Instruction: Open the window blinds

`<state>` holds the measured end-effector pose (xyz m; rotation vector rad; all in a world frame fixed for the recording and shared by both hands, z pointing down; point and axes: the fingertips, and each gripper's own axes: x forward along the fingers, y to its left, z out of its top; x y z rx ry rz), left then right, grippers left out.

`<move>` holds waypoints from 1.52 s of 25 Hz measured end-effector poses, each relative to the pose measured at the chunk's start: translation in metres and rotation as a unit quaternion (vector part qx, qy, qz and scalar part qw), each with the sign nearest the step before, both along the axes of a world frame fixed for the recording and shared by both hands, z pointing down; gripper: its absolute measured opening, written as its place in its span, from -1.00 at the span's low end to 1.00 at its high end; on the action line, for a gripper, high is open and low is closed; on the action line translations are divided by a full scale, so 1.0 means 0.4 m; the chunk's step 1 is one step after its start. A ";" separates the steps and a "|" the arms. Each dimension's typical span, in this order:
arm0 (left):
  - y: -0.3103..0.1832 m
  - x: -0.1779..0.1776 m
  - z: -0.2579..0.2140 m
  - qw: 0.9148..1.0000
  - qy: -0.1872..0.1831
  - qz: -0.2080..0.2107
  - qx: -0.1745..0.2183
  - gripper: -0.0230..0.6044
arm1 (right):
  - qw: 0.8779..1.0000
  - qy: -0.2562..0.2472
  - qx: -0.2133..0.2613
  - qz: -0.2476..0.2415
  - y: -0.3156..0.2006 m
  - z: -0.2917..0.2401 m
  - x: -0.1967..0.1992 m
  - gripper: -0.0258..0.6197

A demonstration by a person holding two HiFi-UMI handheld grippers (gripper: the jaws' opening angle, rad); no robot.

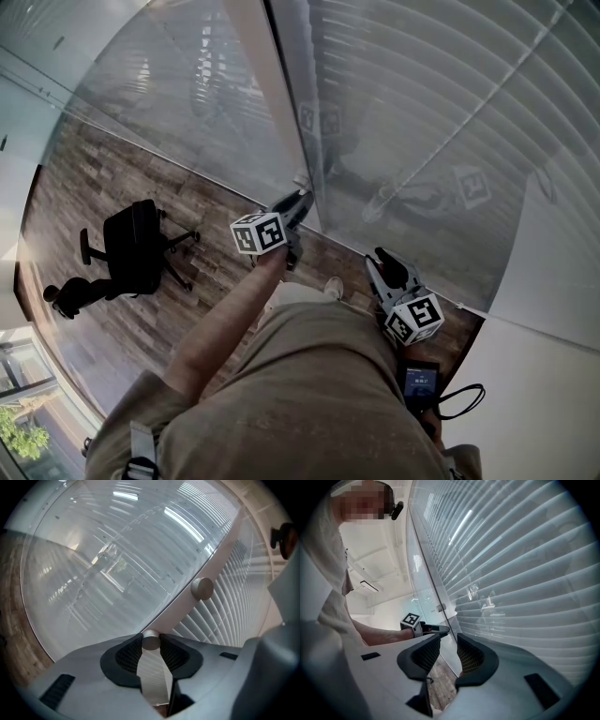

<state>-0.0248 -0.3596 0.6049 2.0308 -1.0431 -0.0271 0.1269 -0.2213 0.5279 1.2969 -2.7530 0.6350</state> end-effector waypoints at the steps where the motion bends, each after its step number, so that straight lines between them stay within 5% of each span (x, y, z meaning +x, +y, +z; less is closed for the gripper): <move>1: 0.000 -0.002 0.002 1.000 0.011 -0.002 -0.006 -0.50 | 1.000 0.000 0.000 0.000 0.000 0.001 -0.001 -0.55; 9: -0.001 0.002 0.000 0.993 0.104 -0.016 -0.051 -0.50 | 1.000 0.001 0.001 -0.002 0.004 0.002 -0.003 -0.55; 17: 0.003 -0.002 0.013 0.977 0.192 -0.032 -0.082 -0.50 | 1.000 0.001 0.000 0.000 0.015 0.019 -0.005 -0.55; 25: -0.007 -0.002 0.016 0.945 0.299 -0.046 -0.122 -0.50 | 1.000 0.003 -0.002 -0.003 0.008 0.024 -0.009 -0.55; 33: -0.008 0.000 0.007 0.920 0.357 -0.046 -0.154 -0.50 | 1.000 0.008 -0.002 -0.006 0.006 0.013 -0.013 -0.55; 38: 0.002 0.008 0.004 0.885 0.427 -0.061 -0.177 -0.50 | 1.000 0.010 -0.006 -0.008 0.017 0.012 -0.010 -0.55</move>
